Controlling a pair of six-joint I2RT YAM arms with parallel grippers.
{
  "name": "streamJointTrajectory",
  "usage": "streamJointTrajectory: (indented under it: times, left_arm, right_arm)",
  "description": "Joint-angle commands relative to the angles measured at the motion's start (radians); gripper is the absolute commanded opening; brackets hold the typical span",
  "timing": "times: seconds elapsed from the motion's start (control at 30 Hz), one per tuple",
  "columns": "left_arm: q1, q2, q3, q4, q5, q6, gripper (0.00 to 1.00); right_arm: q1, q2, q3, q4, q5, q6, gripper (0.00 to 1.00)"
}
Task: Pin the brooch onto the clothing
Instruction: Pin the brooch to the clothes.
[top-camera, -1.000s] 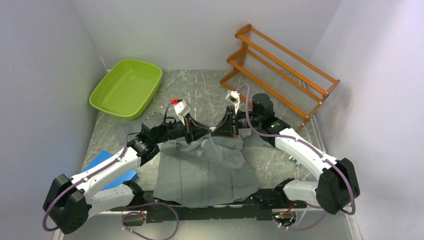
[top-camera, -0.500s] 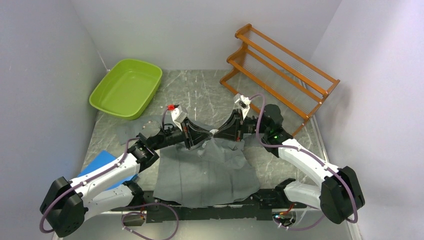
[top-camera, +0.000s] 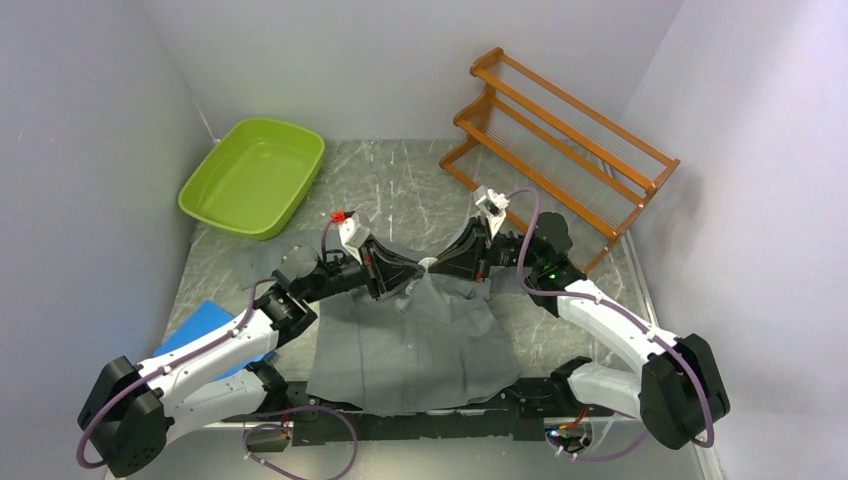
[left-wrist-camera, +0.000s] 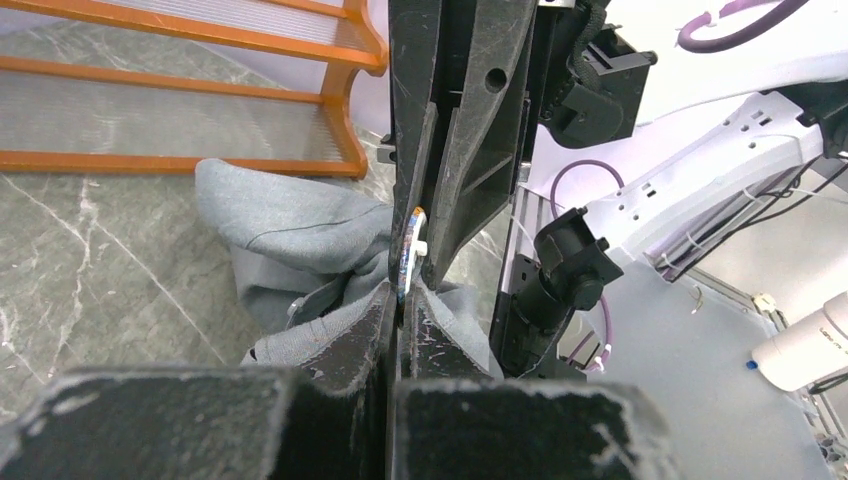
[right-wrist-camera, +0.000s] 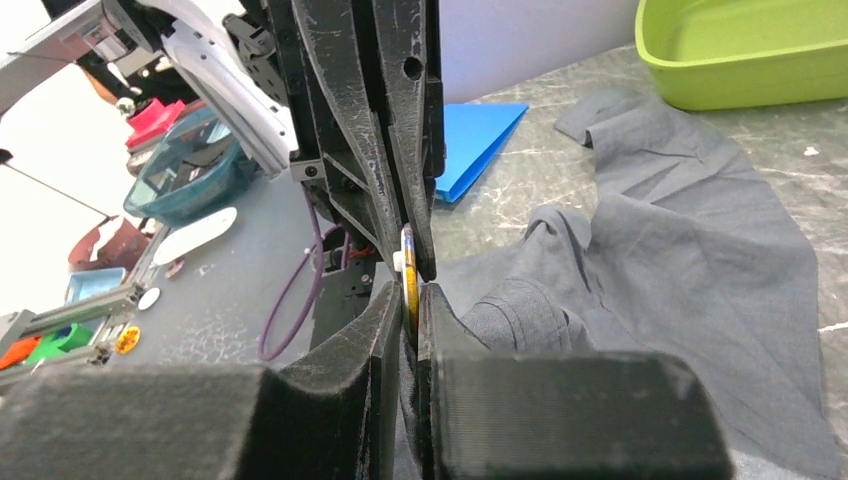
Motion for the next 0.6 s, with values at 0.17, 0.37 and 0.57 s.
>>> streamJointTrajectory:
  times: [0.17, 0.37, 0.57]
  left_arm:
    - [0.017, -0.043, -0.006, 0.055, -0.009, -0.005, 0.03]
    - [0.016, -0.021, 0.009, 0.068, -0.003, 0.000, 0.03]
    - [0.017, -0.013, 0.016, 0.061, 0.002, 0.003, 0.03]
  right_arm:
    - [-0.075, -0.064, 0.074, -0.214, 0.237, -0.025, 0.00]
    - [-0.075, -0.082, 0.075, -0.241, 0.248, -0.059, 0.00]
    - [-0.077, -0.082, 0.002, -0.036, 0.176, 0.003, 0.32]
